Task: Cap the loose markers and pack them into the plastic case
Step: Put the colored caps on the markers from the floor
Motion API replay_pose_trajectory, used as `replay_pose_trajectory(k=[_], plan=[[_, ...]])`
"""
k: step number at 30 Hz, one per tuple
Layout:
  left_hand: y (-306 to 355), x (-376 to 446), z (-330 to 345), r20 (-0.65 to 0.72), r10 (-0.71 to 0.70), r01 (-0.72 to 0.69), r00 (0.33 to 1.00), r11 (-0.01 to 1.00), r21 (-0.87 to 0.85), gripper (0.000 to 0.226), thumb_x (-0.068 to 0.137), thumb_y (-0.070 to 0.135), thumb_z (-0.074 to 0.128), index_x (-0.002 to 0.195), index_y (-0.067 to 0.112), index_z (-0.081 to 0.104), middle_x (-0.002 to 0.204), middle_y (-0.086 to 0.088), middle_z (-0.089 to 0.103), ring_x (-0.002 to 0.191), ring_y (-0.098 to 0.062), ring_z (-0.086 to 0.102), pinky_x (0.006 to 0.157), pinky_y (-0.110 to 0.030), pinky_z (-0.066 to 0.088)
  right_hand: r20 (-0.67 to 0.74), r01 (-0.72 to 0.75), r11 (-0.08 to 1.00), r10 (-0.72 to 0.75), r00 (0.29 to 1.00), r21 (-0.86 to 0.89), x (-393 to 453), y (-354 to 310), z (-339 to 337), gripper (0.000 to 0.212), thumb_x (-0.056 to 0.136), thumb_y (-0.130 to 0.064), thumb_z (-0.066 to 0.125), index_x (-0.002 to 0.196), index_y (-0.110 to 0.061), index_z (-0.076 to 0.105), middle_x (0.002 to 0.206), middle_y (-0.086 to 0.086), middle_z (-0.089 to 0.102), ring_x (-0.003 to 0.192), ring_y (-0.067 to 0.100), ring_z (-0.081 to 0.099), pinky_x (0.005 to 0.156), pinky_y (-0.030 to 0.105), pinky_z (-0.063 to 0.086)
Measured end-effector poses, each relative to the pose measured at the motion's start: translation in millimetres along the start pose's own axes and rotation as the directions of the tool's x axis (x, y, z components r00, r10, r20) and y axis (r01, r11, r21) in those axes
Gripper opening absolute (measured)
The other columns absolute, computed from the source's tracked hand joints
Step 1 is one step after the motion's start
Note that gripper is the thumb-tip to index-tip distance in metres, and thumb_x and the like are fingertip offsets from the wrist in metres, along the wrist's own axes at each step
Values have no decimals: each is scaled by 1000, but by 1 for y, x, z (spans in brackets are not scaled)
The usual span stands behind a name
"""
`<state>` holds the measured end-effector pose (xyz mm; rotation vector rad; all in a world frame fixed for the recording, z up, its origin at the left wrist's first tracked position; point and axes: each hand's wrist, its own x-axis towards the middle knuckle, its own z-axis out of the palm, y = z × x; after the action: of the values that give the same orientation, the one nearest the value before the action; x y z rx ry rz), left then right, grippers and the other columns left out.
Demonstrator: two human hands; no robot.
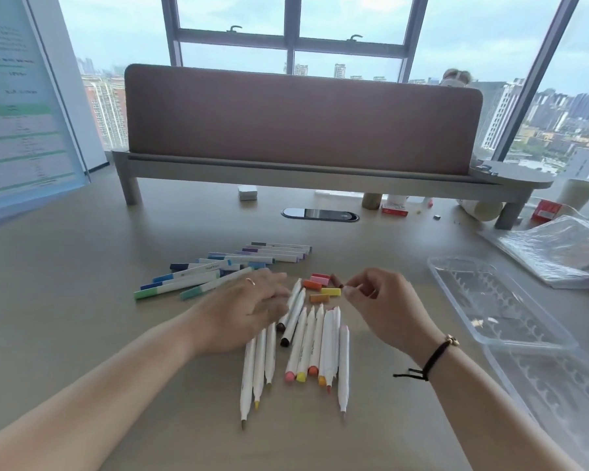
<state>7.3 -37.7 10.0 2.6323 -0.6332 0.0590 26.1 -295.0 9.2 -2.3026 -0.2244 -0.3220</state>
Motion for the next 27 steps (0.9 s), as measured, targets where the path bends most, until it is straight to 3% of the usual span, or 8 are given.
replay_pose_trajectory(k=[3,7,10,14,17,21,27], plan=[[11,-12,12,88,29,-36,996,996,78,62,96,68,27,150,39,37,157,27,17,146,7,3,116,-19,3,123,30,998,-23,992,-52,-16,-3,5,18,86,-37,71,73,-26,65,56,-8,56,47,3,45,48,19,37],[12,-21,18,-24,40,-40,999,999,11,60,96,65,35,147,35,44,154,19,37,140,9,26,111,-11,17,239,64,995,-45,970,-74,-22,-4,2,23,81,-47,75,76,-26,65,59,-8,56,49,2,45,50,18,37],[9,-24,16,-108,83,-81,991,996,21,46,96,56,49,134,32,59,137,19,57,127,8,45,101,-5,30,276,80,994,-56,960,-77,-21,-6,-3,21,80,-44,76,78,-27,65,65,-6,60,52,3,46,55,26,44],[11,-25,17,-213,59,-86,975,989,-120,26,94,36,63,119,31,69,111,26,67,108,12,57,89,-3,40,309,116,986,-74,948,-118,-21,-7,-2,18,81,-40,76,77,-28,64,70,-4,63,55,3,48,55,22,42],[9,-26,14,-279,-14,-67,960,958,-280,19,95,22,65,111,28,72,93,26,72,96,8,66,85,-7,45,313,123,984,-77,947,-129,-21,-5,0,17,82,-40,77,77,-29,64,69,-5,61,56,4,48,54,21,40],[5,-26,12,-347,-60,-58,936,946,-318,17,93,14,67,104,25,73,85,19,74,87,1,69,79,-7,45,314,123,983,-75,947,-137,-20,-2,-1,16,83,-40,76,78,-29,65,64,-8,57,52,3,46,49,17,36],[4,-22,16,-260,-16,-21,965,990,-141,9,88,39,70,94,33,74,88,19,63,86,-3,59,70,-25,51,198,132,983,-105,975,-130,-20,-2,2,17,85,-44,71,76,-31,63,61,-8,56,54,6,47,54,24,41]])
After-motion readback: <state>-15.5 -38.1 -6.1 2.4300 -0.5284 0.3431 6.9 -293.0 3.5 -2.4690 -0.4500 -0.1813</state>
